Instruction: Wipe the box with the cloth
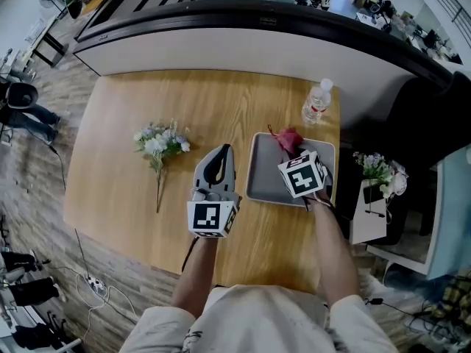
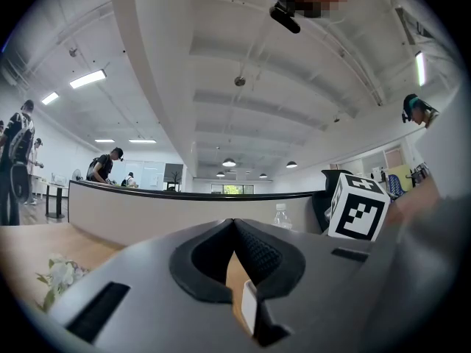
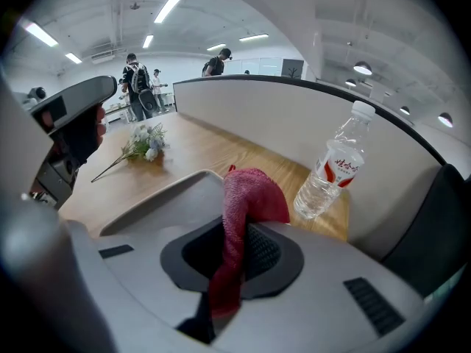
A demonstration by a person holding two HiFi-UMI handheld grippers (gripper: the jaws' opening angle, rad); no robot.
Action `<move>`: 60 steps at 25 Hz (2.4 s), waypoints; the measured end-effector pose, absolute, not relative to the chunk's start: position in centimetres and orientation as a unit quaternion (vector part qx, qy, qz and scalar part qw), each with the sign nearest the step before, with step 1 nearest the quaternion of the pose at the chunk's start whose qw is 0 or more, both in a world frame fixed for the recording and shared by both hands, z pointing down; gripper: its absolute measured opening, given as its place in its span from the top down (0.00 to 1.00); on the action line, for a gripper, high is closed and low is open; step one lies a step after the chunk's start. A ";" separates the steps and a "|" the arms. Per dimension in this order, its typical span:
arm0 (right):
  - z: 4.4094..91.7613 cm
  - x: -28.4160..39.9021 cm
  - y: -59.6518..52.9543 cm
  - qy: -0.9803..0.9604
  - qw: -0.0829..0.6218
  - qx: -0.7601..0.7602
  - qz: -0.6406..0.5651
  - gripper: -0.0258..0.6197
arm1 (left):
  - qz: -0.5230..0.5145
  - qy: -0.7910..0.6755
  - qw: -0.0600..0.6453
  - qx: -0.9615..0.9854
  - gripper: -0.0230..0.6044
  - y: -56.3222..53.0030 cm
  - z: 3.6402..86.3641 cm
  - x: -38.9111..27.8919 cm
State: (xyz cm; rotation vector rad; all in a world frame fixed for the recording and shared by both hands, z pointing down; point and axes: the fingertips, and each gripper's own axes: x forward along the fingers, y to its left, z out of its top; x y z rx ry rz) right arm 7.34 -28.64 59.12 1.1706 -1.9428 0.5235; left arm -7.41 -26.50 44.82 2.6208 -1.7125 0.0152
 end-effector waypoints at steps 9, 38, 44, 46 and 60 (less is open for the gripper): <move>58.2 11.2 -28.8 -0.753 0.371 0.497 0.220 0.87 | 0.001 -0.534 0.008 0.845 0.94 -26.9 44.9 -5.6; 58.9 21.5 -27.3 -0.685 0.358 0.591 0.232 0.87 | 0.013 -0.514 0.007 0.858 0.94 -26.7 45.2 -2.5; 58.8 21.4 -27.2 -0.684 0.359 0.592 0.229 0.87 | 0.012 -0.512 0.004 0.859 0.94 -26.4 44.9 -2.5; 58.6 21.3 -27.3 -0.685 0.353 0.596 0.226 0.87 | 0.011 -0.514 0.003 0.858 0.94 -26.4 44.8 -2.8; 53.8 20.2 -26.2 -0.710 0.275 0.611 0.216 0.87 | 0.010 -0.524 -0.014 0.851 0.94 -25.0 42.9 -3.6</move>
